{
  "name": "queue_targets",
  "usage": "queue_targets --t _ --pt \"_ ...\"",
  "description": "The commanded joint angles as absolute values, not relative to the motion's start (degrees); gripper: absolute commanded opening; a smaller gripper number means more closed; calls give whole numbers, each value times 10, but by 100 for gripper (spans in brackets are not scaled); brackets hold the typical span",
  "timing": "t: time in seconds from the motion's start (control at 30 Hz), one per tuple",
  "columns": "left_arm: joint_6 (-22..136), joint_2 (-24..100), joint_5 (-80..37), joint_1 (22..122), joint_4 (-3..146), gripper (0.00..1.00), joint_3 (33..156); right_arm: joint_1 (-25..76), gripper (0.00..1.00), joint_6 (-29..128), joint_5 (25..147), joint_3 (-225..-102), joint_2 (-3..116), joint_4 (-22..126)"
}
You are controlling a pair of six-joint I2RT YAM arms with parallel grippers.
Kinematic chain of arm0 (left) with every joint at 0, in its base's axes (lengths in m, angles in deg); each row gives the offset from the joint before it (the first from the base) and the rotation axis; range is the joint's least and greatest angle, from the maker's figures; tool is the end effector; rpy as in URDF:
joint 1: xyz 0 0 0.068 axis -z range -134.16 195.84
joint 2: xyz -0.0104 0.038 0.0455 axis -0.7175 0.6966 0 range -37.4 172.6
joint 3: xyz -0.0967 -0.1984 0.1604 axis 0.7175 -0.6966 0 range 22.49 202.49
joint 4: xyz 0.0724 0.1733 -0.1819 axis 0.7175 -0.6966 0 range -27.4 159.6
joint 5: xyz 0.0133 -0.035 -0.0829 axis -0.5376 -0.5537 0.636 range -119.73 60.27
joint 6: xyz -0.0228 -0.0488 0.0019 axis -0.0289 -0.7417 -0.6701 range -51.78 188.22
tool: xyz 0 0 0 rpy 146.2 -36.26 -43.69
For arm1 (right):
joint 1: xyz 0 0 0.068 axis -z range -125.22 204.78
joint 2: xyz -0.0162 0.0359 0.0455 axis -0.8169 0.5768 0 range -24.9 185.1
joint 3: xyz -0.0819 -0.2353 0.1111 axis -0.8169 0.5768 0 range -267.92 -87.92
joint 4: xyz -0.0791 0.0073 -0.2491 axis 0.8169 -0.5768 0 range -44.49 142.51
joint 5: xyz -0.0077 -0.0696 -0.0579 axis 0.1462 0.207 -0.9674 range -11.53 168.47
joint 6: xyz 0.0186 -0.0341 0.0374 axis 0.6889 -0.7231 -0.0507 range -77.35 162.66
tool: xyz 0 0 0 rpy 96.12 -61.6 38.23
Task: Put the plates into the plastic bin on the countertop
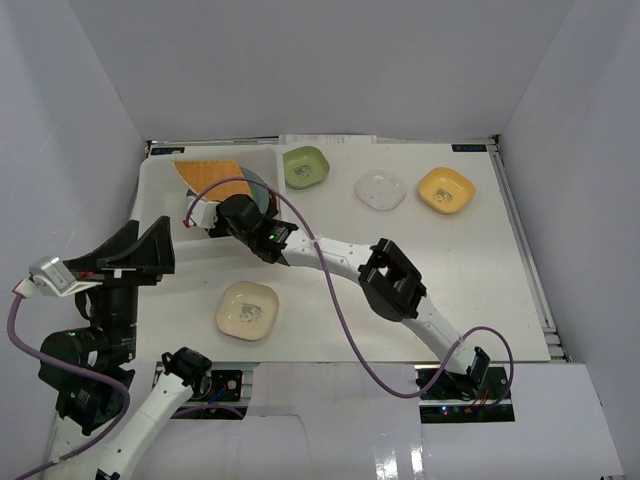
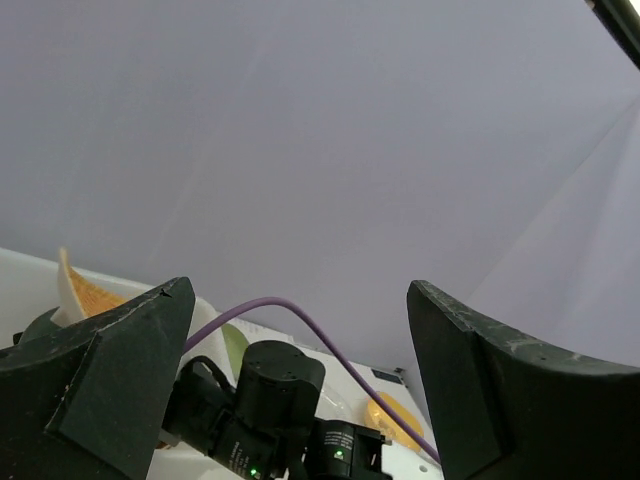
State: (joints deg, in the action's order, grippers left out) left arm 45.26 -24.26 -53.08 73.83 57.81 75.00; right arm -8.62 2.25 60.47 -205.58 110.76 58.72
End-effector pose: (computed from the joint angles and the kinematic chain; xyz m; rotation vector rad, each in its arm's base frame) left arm 0.0145 0.0082 0.4247 -0.3230 1.1033 -0.5693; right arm 0.2632 0.5010 0.2574 -1.2393 1.2583 0.0118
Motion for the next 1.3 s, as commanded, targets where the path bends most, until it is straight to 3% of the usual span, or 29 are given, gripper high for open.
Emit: queue_targets --t 0.0,0.13,0.23,0.27,0.37,0.57,0.8,0.93,1.03,1.27 --pt "459 -218 -528 741 570 98 734 -90 8 -27 611 -2098 1107 642" --pt "462 -216 -529 741 577 98 724 -96 24 -76 554 -1987 1069 733" --pt "462 -213 -530 741 579 98 722 -95 52 -62 544 -1948 1029 745" --pt "462 -211 -530 741 578 98 722 -95 65 -53 546 -1929 1003 747" --pt "455 -204 -529 741 576 98 720 -95 81 16 584 -1891 934 748" --pt "432 -179 -502 741 553 98 702 -88 79 272 621 -1727 777 752" --pt "437 -135 -484 741 538 98 656 -88 75 635 642 -1443 634 721" --pt "434 -116 -468 740 543 98 632 -91 82 760 703 -1343 617 717" --pt "431 -103 -461 741 543 98 625 -94 88 815 745 -1327 641 742" --pt "442 -89 -478 740 543 98 623 -93 86 882 754 -1388 755 772"
